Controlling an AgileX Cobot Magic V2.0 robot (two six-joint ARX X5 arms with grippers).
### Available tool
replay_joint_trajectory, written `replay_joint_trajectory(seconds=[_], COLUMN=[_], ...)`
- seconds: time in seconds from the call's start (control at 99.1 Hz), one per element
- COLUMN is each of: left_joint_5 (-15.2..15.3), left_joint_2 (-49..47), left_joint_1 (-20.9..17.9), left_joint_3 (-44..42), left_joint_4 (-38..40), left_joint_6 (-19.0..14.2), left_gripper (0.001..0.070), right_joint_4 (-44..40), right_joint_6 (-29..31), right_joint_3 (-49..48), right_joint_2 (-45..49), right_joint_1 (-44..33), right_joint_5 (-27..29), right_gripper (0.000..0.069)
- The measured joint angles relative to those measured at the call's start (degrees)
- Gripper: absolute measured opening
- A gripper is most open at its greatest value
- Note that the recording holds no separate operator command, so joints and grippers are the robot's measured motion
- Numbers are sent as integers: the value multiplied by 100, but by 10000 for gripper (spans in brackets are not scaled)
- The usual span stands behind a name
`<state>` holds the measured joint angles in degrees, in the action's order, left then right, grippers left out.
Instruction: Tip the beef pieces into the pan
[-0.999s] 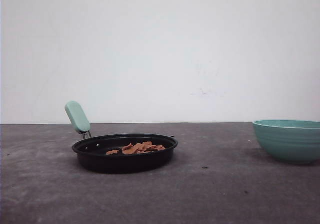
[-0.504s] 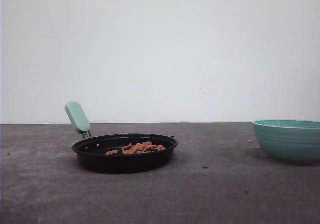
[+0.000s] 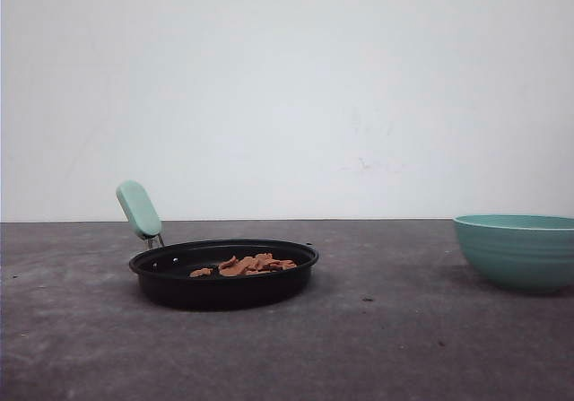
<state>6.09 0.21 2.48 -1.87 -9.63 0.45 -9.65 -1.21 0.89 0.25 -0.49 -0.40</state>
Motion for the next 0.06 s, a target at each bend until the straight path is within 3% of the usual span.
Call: replay_joint_trajectory(seconds=[0.061], left_joint_5=[0], left_joint_2=[0], left_joint_1=[0], left_joint_3=[0], left_joint_4=[0], left_joint_6=[0], left_gripper=[27], right_joint_4=[0], right_joint_6=[0], right_joint_3=[0], right_joint_2=[0], right_joint_1=[0], right_joint_5=[0], right_gripper=[6])
